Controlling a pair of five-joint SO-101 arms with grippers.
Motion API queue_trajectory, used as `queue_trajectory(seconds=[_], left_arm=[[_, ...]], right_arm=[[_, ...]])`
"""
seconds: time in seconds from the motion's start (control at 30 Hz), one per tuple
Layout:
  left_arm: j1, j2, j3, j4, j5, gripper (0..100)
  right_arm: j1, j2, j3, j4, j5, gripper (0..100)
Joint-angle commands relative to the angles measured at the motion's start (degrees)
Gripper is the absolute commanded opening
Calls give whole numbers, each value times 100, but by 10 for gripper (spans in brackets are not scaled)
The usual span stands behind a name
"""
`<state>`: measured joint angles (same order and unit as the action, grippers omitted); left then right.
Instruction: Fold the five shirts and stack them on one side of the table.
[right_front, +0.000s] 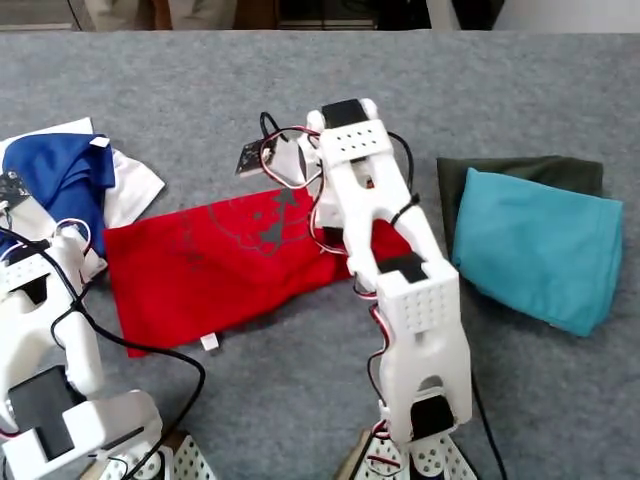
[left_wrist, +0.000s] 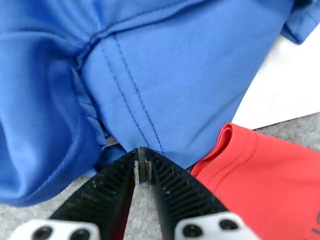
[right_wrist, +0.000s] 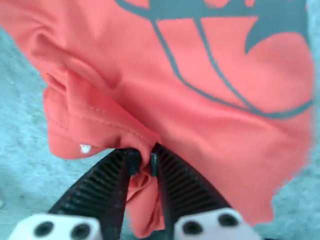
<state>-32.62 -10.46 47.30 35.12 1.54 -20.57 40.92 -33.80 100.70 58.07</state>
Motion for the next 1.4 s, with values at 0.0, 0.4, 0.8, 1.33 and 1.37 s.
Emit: queue_trajectory(seconds=[0.0,0.4,0.8,1.33,1.37], left_arm=[[-35,-4,-220,-53,-18,19],[-35,-4,-220,-53,-18,19],[-26,-4,-220,-62,-18,19],[-26,-4,-237,-62,9,19],[-26,-4,-237,-62,9,19]], right_arm=[[-66,4,-426,-141,211,5],[40,-330,-514,-70,484,277],[330,-3116,1815,141,369,19],[-338,-2510,4251,-3833,-835,9],[-409,-2378,3960,-3789,-976,9]])
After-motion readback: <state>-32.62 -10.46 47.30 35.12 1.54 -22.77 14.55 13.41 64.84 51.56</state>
